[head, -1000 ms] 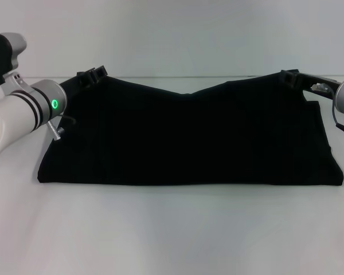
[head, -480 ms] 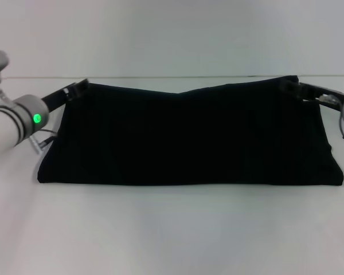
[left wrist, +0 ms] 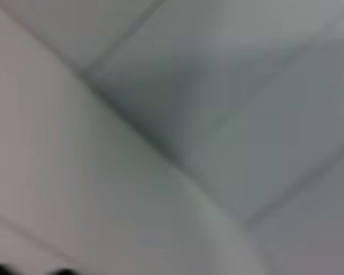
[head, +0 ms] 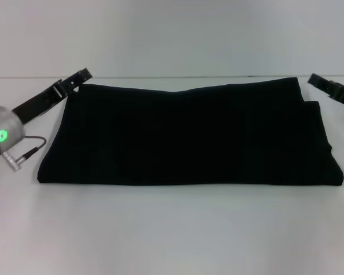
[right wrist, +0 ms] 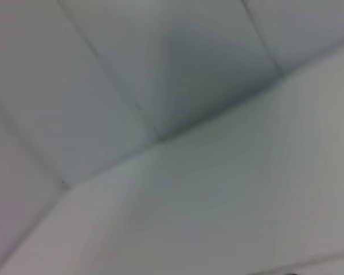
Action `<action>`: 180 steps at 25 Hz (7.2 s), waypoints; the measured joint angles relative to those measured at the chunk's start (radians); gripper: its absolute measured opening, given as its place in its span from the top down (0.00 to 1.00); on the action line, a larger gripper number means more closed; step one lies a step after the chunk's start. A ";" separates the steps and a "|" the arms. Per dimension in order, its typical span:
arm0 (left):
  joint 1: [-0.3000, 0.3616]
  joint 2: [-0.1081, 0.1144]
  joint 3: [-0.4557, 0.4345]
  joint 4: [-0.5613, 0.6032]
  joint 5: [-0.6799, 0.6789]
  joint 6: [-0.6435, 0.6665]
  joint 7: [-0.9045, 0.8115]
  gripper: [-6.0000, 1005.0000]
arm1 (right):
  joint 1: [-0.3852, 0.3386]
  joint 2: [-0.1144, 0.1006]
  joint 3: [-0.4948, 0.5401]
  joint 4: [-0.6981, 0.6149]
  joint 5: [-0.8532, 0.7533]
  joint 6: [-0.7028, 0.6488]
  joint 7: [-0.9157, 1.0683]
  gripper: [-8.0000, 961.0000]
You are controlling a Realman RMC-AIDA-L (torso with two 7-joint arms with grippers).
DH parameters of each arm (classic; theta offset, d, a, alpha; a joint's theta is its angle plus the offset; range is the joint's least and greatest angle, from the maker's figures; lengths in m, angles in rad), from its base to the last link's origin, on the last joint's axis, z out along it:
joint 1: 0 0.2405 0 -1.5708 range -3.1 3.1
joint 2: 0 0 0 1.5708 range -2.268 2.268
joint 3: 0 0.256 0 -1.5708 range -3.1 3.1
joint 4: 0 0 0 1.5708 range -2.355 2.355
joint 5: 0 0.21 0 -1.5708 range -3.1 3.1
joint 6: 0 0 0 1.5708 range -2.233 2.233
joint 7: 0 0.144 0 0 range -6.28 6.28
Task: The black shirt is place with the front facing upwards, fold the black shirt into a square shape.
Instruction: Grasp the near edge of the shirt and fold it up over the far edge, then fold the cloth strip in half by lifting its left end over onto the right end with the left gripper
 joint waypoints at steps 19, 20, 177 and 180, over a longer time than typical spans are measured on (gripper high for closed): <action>0.270 0.079 0.027 0.050 0.164 0.439 -0.326 0.13 | -0.090 0.019 -0.084 0.013 -0.235 -0.583 -0.639 0.12; 0.273 0.084 0.026 0.053 0.176 0.431 -0.365 0.13 | -0.091 0.021 -0.086 0.020 -0.236 -0.582 -0.649 0.10; -0.273 -0.085 0.369 -0.279 0.051 0.170 -0.260 0.97 | 0.096 0.032 0.153 0.248 -0.157 -0.043 -0.792 0.02; -0.280 -0.088 0.385 -0.284 0.052 0.163 -0.250 0.96 | 0.108 0.032 0.155 0.244 -0.115 -0.041 -0.792 0.02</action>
